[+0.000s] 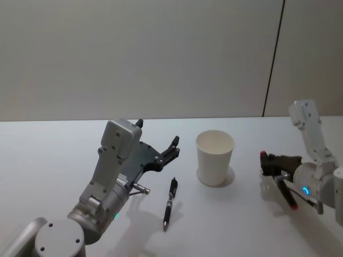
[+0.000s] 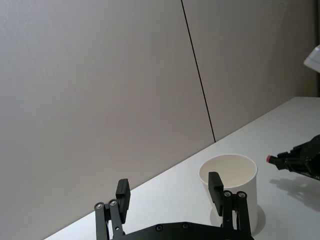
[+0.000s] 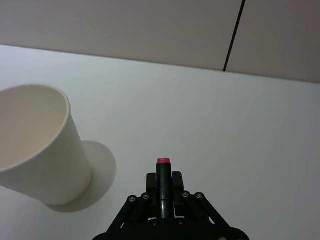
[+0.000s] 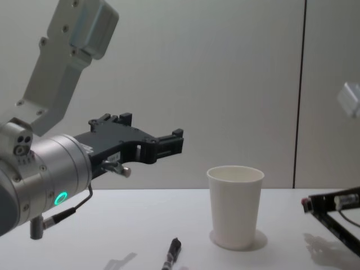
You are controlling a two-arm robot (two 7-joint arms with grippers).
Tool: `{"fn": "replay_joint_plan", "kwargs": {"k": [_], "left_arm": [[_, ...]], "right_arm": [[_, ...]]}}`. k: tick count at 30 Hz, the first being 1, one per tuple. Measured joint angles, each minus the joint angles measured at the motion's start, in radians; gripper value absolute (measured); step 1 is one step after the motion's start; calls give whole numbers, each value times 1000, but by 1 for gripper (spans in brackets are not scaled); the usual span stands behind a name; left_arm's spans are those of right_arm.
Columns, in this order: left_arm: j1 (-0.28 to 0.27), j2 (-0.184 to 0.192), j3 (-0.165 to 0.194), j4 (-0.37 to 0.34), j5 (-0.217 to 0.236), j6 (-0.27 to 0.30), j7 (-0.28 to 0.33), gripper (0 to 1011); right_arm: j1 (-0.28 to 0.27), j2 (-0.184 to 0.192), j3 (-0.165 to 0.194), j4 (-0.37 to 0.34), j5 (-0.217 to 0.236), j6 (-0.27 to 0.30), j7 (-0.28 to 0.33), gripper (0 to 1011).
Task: Place the pen into the pen holder.
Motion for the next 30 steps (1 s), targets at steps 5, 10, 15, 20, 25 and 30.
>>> {"fn": "replay_joint_plan", "kwargs": {"k": [5, 10, 15, 20, 25, 30], "left_arm": [[0, 0, 0, 0, 0, 0, 0, 1000], [0, 0, 0, 0, 0, 0, 0, 1000], [0, 0, 0, 0, 0, 0, 0, 1000], [0, 0, 0, 0, 0, 0, 0, 1000], [0, 0, 0, 0, 0, 0, 0, 1000], [0, 0, 0, 0, 0, 0, 0, 1000]], "right_arm": [[-15, 6, 1, -28, -9, -62, 3, 168], [-27, 11, 1, -50, -17, -122, 10, 168], [-39, 15, 0, -70, -26, -198, 23, 168], [-47, 18, -2, -82, -34, -269, 36, 168], [-49, 17, -5, -86, -42, -343, 52, 168], [-45, 13, -11, -83, -54, -443, 79, 168]]}}
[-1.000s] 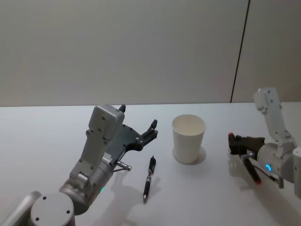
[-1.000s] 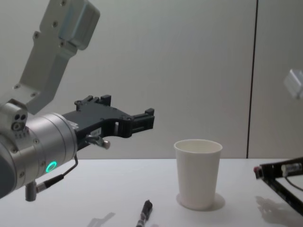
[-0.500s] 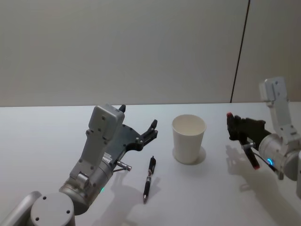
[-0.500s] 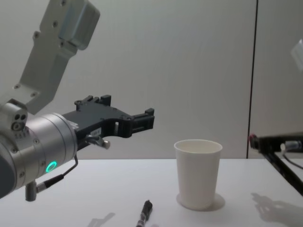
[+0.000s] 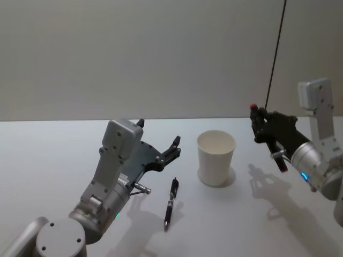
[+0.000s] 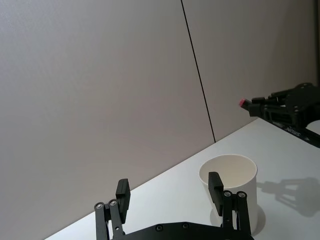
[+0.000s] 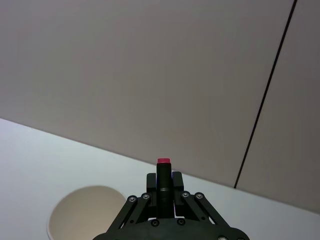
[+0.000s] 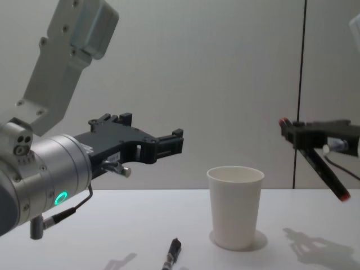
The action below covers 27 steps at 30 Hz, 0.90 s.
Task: Place the pen into the pen holder.
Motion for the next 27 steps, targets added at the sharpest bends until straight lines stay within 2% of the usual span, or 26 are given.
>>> {"fn": "replay_joint_plan", "kwargs": {"k": [6, 7, 8, 10, 13, 18, 19, 22, 27], "left_arm": [[0, 0, 0, 0, 0, 0, 0, 1000], [0, 0, 0, 0, 0, 0, 0, 1000], [0, 0, 0, 0, 0, 0, 0, 1000], [0, 0, 0, 0, 0, 0, 0, 1000], [0, 0, 0, 0, 0, 0, 0, 1000], [0, 0, 0, 0, 0, 0, 0, 1000], [0, 0, 0, 0, 0, 0, 0, 1000], [0, 0, 0, 0, 0, 0, 0, 1000], [0, 0, 0, 0, 0, 0, 0, 1000]], "right_arm": [[17, -10, -8, 21, -14, -105, 32, 168], [17, -10, -8, 21, -14, -105, 32, 168], [28, -16, -11, 33, -20, -149, 47, 168], [31, -18, -13, 37, -23, -167, 52, 168], [51, -28, -18, 63, -31, -224, 75, 168], [103, -52, -28, 136, -44, -339, 117, 168], [103, -52, -28, 136, -44, -339, 117, 168], [135, -67, -33, 188, -52, -395, 139, 168], [179, -86, -39, 261, -62, -454, 159, 168]]}}
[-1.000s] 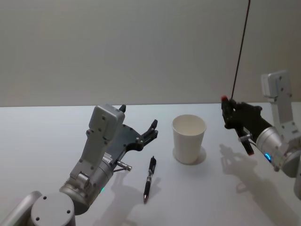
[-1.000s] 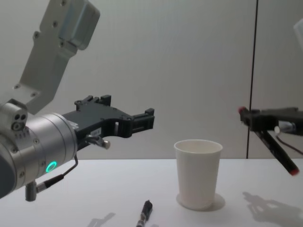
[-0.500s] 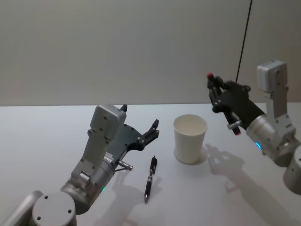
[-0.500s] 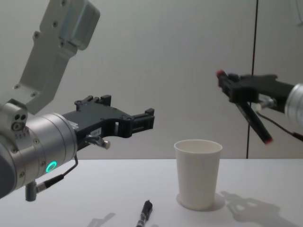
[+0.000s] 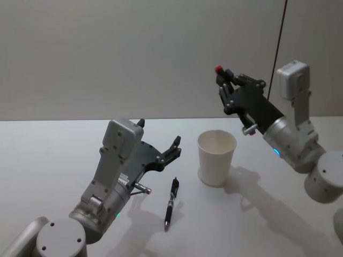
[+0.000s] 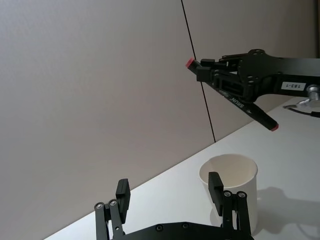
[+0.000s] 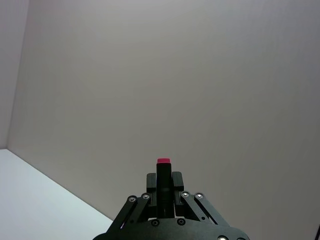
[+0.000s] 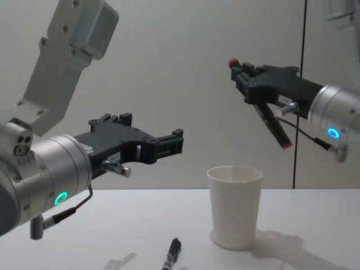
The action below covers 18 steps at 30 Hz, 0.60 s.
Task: Place the pen into the pen holder.
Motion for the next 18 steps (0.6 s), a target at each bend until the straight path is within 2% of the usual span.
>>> {"fn": "replay_joint_plan", "kwargs": {"k": [2, 11, 18], "left_arm": [[0, 0, 0, 0, 0, 0, 0, 1000], [0, 0, 0, 0, 0, 0, 0, 1000], [0, 0, 0, 0, 0, 0, 0, 1000]], "right_arm": [[7, -2, -1, 9, -1, -6, 2, 168], [70, -30, -9, 132, -7, -73, 33, 168], [108, -48, -16, 213, 8, -111, 66, 168]]}}
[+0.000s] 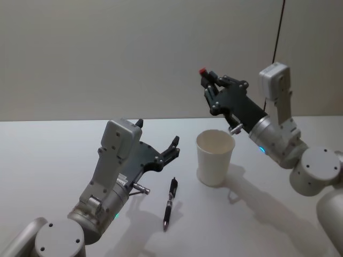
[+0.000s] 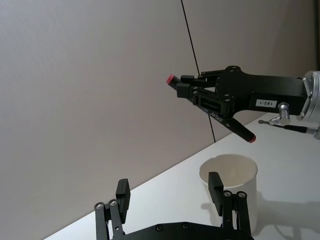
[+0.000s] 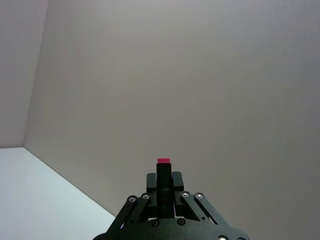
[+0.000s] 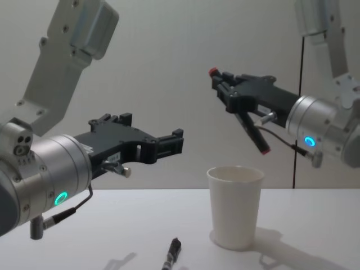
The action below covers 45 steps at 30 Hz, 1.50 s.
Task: Place the pen into the pen holder.
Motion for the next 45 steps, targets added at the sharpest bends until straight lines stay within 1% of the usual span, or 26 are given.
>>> {"fn": "replay_joint_plan", "kwargs": {"k": [6, 8, 11, 13, 14, 16, 19, 20, 22, 26, 27, 28, 29, 30, 32, 33, 36, 42, 45], "left_arm": [[0, 0, 0, 0, 0, 0, 0, 1000], [0, 0, 0, 0, 0, 0, 0, 1000], [0, 0, 0, 0, 0, 0, 0, 1000], [0, 0, 0, 0, 0, 0, 0, 1000], [0, 0, 0, 0, 0, 0, 0, 1000], [0, 0, 0, 0, 0, 0, 0, 1000], [0, 0, 0, 0, 0, 0, 0, 1000], [0, 0, 0, 0, 0, 0, 0, 1000], [0, 0, 0, 0, 0, 0, 0, 1000], [0, 0, 0, 0, 0, 0, 0, 1000], [0, 0, 0, 0, 0, 0, 0, 1000], [0, 0, 0, 0, 0, 0, 0, 1000], [0, 0, 0, 0, 0, 0, 0, 1000], [0, 0, 0, 0, 0, 0, 0, 1000], [0, 0, 0, 0, 0, 0, 0, 1000], [0, 0, 0, 0, 0, 0, 0, 1000], [0, 0, 0, 0, 0, 0, 0, 1000], [0, 0, 0, 0, 0, 0, 0, 1000], [0, 0, 0, 0, 0, 0, 0, 1000]], "right_arm": [[34, -17, -9, 76, 17, -31, 28, 168], [42, -22, -11, 97, 21, -38, 34, 185], [55, -28, -14, 125, 27, -49, 43, 284], [61, -32, -16, 138, 31, -56, 47, 319], [65, -34, -17, 148, 33, -61, 50, 379], [70, -37, -18, 160, 36, -67, 53, 416], [79, -41, -20, 183, 41, -78, 59, 533], [81, -42, -21, 185, 41, -80, 60, 533], [83, -43, -21, 192, 44, -85, 62, 639], [86, -45, -22, 200, 47, -90, 65, 719], [87, -45, -22, 202, 48, -92, 66, 778], [87, -45, -22, 204, 50, -94, 67, 814], [87, -45, -22, 204, 50, -94, 67, 814], [88, -46, -23, 204, 51, -96, 68, 864], [88, -46, -23, 205, 53, -98, 69, 904], [87, -45, -23, 204, 53, -98, 69, 952], [85, -44, -23, 198, 54, -98, 69, 1002], [61, -36, -22, 154, 55, -86, 62, 1002], [33, -25, -21, 103, 55, -69, 46, 1002]]}}
